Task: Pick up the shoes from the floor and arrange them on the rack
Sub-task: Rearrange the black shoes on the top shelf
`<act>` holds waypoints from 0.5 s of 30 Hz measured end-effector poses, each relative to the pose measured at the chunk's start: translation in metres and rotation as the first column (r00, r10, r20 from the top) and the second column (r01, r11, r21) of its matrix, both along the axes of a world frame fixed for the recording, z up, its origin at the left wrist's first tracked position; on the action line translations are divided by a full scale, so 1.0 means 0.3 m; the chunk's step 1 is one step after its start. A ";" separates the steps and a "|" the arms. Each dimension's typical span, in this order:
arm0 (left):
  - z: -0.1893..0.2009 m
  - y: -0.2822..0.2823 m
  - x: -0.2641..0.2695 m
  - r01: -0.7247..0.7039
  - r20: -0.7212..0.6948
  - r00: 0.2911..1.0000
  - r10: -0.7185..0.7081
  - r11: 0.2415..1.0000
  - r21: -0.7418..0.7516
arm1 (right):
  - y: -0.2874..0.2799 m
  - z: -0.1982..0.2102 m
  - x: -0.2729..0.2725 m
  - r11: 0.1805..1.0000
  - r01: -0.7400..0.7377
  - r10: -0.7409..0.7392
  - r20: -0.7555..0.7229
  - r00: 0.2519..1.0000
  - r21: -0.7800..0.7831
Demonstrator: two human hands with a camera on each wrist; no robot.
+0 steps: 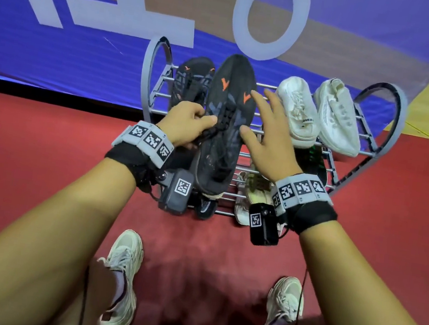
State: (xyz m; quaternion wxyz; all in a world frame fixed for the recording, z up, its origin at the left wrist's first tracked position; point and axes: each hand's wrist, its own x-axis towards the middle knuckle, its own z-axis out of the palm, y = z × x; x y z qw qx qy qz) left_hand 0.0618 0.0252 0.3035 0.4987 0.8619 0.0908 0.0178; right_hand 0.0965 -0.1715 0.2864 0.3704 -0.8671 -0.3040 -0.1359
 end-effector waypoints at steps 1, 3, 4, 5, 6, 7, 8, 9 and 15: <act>0.007 -0.009 0.004 -0.042 -0.024 0.999 0.039 0.991 -0.130 | 0.004 -0.002 -0.006 0.997 0.000 0.011 -0.161 0.987 0.072; 0.010 -0.009 0.024 -0.090 -0.062 0.995 0.074 0.948 -0.306 | 0.003 0.004 -0.015 0.976 -0.003 0.122 -0.530 0.839 0.219; 0.005 -0.002 0.040 -0.096 -0.069 0.995 0.076 0.931 -0.351 | -0.003 0.006 -0.015 0.960 -0.018 0.203 -0.652 0.730 0.280; 0.004 0.003 0.051 -0.096 -0.067 0.995 0.076 0.919 -0.381 | -0.009 0.010 -0.014 0.942 -0.030 0.275 -0.717 0.641 0.335; 0.001 0.008 0.063 -0.100 -0.063 0.995 0.082 0.910 -0.403 | -0.013 0.013 -0.015 0.921 -0.028 0.331 -0.741 0.584 0.389; 0.000 0.008 0.073 -0.103 -0.059 0.995 0.086 0.903 -0.417 | -0.015 0.015 -0.016 0.900 -0.011 0.367 -0.746 0.556 0.435; 0.000 0.005 0.081 -0.097 -0.054 0.995 0.082 0.898 -0.429 | -0.014 0.017 -0.016 0.883 0.024 0.380 -0.745 0.548 0.468; 0.002 -0.002 0.088 -0.087 -0.044 0.996 0.076 0.898 -0.431 | -0.012 0.019 -0.014 0.868 0.063 0.379 -0.741 0.554 0.492; -0.005 0.033 0.126 -0.215 0.183 0.962 0.205 0.976 0.035 | 0.017 -0.007 0.064 0.840 0.259 0.266 -0.778 0.570 0.477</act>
